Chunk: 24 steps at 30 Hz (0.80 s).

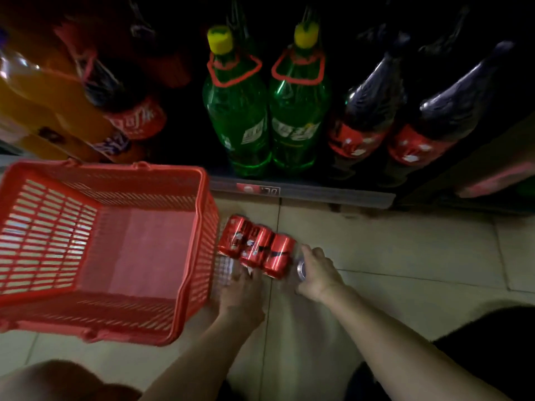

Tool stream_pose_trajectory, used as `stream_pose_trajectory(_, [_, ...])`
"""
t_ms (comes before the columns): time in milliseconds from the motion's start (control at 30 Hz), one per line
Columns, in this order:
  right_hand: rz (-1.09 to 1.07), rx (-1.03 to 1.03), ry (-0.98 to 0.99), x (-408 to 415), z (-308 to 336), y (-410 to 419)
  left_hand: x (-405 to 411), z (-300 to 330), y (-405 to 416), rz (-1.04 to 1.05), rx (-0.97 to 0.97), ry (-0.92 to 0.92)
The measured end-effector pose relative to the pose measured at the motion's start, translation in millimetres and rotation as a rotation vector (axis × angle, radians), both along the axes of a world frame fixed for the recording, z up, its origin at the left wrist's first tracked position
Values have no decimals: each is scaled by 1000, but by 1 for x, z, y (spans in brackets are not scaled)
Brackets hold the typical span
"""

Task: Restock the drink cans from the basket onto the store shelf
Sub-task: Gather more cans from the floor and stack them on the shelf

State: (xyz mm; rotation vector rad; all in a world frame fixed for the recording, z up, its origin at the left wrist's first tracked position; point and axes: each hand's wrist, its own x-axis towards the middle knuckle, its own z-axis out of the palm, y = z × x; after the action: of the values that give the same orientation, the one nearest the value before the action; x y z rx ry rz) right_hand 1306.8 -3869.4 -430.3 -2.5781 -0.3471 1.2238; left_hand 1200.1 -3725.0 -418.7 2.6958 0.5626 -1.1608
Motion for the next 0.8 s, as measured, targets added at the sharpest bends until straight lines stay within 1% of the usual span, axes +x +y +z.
stream_pose_trajectory(133, [-1,-51,-97,-3,-18,-4,-4,-17,1,-7,9,-57])
stream_pose_trajectory(300, [-32,48,-160,-8,-29,-18,-6,-14,6,-101,-1,-76])
stream_pose_trajectory(400, [-110,85,-184,-9,-18,-22,-3,-6,9,-74,-62,-140])
stream_pose_trajectory(467, [-155,109,-188,-10,4,-20,0,16,9,-42,-108,-209])
stream_pose_trajectory(533, [-212,137,-192,-11,41,-18,4,53,10,-32,-134,-266])
stream_pose_trajectory(633, [-234,188,-196,-13,125,-13,8,136,12,-39,-166,-300])
stream_pose_trajectory(733, [-207,248,-248,-6,244,0,17,259,32,-38,-181,-372])
stream_pose_trajectory(800, [-203,342,-323,0,332,13,21,353,50,-30,-189,-410])
